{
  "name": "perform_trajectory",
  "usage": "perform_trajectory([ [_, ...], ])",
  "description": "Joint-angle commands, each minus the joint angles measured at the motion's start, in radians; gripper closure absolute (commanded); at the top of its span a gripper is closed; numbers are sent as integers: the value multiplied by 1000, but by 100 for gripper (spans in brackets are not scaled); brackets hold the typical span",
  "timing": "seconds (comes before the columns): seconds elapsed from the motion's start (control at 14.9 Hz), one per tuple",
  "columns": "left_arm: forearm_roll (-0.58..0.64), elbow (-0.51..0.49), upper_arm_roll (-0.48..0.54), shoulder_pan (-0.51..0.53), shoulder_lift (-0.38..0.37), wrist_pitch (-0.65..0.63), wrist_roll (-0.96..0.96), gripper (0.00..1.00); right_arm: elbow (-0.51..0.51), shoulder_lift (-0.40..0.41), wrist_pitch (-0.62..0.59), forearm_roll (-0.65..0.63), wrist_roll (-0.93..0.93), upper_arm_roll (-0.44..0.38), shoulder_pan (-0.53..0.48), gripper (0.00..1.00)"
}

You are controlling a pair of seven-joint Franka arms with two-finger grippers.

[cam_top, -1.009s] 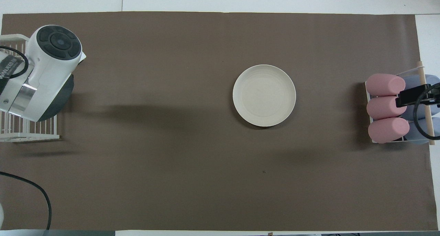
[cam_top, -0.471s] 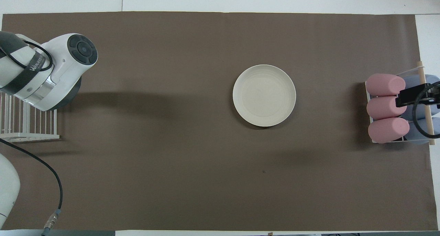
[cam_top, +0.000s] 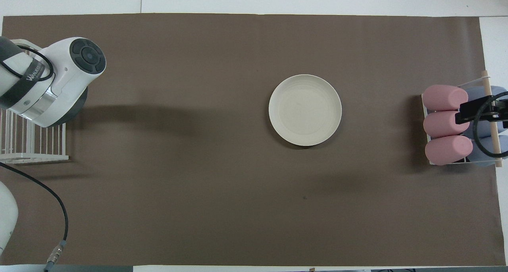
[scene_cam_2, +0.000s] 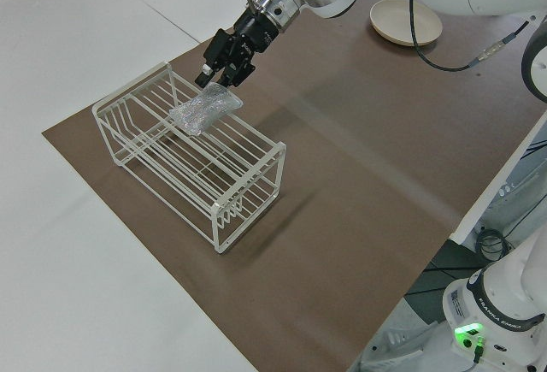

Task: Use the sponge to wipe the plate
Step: 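Reach into the wire basket and grasp the mesh scrubber with the left gripper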

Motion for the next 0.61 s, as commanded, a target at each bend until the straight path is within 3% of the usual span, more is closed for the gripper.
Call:
perform_trajectory([
  [0.0, 9, 13, 0, 1, 9, 12, -1, 100, -8, -16, -9, 21, 76, 10, 2, 0],
  [0.54, 1, 16, 0, -5, 9, 6, -4, 100, -8, -17, -11, 109, 273, 12, 2, 0],
])
